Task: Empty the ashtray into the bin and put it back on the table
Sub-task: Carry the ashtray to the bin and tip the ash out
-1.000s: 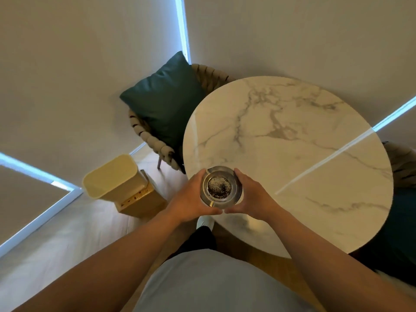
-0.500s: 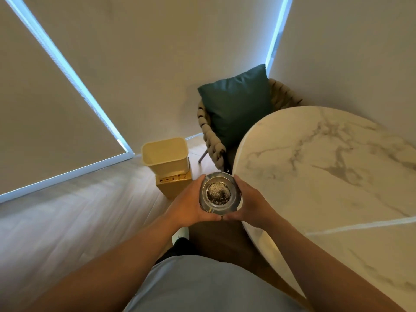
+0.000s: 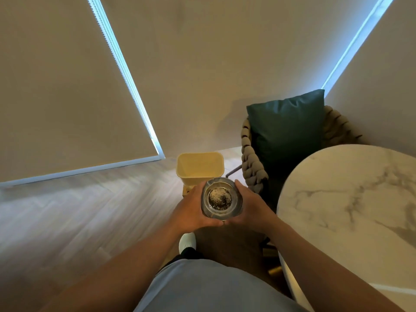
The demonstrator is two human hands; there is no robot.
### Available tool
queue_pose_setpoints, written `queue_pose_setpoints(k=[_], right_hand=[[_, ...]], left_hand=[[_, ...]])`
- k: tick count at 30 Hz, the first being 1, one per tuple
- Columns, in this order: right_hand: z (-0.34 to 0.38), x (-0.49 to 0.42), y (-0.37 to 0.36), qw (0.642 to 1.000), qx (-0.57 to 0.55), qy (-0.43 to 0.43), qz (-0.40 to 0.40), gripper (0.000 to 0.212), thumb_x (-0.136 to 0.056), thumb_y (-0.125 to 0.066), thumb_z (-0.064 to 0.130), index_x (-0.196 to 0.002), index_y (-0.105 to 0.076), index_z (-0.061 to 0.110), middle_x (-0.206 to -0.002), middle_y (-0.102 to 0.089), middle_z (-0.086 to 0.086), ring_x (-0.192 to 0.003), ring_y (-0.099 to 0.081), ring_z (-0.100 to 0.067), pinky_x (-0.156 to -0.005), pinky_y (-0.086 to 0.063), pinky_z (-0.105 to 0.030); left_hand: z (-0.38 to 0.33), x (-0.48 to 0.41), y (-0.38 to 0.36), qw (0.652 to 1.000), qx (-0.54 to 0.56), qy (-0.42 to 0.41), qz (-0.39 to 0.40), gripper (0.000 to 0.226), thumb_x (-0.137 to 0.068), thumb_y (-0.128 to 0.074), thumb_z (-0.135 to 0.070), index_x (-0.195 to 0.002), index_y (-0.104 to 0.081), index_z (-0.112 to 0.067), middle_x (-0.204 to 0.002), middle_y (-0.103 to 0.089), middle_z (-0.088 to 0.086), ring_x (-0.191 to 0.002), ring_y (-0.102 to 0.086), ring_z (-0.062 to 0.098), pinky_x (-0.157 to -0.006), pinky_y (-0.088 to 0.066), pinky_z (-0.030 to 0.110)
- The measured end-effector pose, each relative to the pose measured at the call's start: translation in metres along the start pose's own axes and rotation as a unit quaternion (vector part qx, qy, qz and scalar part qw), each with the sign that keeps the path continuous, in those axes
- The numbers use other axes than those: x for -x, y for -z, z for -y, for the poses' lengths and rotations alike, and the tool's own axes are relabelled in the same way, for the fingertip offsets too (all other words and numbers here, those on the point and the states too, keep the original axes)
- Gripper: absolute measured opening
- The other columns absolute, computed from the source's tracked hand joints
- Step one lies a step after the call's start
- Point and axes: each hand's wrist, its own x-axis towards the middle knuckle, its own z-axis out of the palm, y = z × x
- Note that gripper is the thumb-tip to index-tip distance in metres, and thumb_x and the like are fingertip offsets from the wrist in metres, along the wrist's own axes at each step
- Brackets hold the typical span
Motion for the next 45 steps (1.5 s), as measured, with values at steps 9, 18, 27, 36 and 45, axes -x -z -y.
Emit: queue_pose_setpoints(k=[9,18,27,36,45], right_hand=[[0.02,-0.103,-0.002,1.0,-0.007,-0.025,-0.016,0.09,-0.064,-0.084,0.049,-0.139,-0.039,0.029,-0.129,-0.059,0.008,-0.117,-0.057,-0.008,-0.1,-0.051,-0.035],[0.026,-0.179,-0.012,0.998,0.007,-0.067,0.002,0.111,-0.061,-0.085,0.05,-0.149,-0.024,0.021,-0.143,-0.05,0.002,-0.127,-0.051,-0.016,-0.106,-0.046,-0.037],[0.018,-0.223,0.0,0.999,-0.019,-0.032,0.024,0.101,-0.057,-0.087,0.053,-0.138,-0.033,0.031,-0.131,-0.055,0.008,-0.117,-0.055,-0.009,-0.1,-0.05,-0.033],[-0.044,-0.259,-0.006,0.997,-0.02,-0.022,0.076,0.119,-0.051,-0.075,0.071,-0.147,-0.023,0.025,-0.144,-0.045,0.004,-0.123,-0.045,-0.009,-0.102,-0.038,-0.024],[-0.1,-0.298,-0.045,0.986,-0.121,-0.076,0.083,0.085,-0.072,-0.082,0.046,-0.143,-0.036,0.035,-0.132,-0.054,0.021,-0.123,-0.053,-0.004,-0.102,-0.048,-0.027]], left_hand=[[0.037,-0.078,0.074,0.999,-0.012,0.025,0.029,0.121,-0.048,-0.092,-0.068,-0.148,-0.031,-0.038,-0.14,-0.052,-0.019,-0.127,-0.053,0.006,-0.104,-0.051,0.04],[0.066,-0.129,0.125,0.999,-0.02,0.027,0.039,0.119,-0.049,-0.093,-0.06,-0.148,-0.034,-0.033,-0.14,-0.053,-0.012,-0.125,-0.054,0.011,-0.103,-0.052,0.042],[0.075,-0.163,0.133,1.0,-0.008,0.029,0.009,0.108,-0.046,-0.09,-0.074,-0.138,-0.04,-0.048,-0.133,-0.054,-0.025,-0.121,-0.055,0.001,-0.098,-0.054,0.036],[0.101,-0.191,0.103,0.997,-0.035,0.059,-0.038,0.106,-0.048,-0.085,-0.079,-0.138,-0.038,-0.05,-0.131,-0.053,-0.027,-0.119,-0.055,-0.001,-0.095,-0.056,0.033],[0.176,-0.221,0.071,0.997,-0.045,0.063,-0.03,0.11,-0.053,-0.088,-0.071,-0.144,-0.037,-0.039,-0.135,-0.054,-0.02,-0.12,-0.056,0.007,-0.095,-0.056,0.037]])
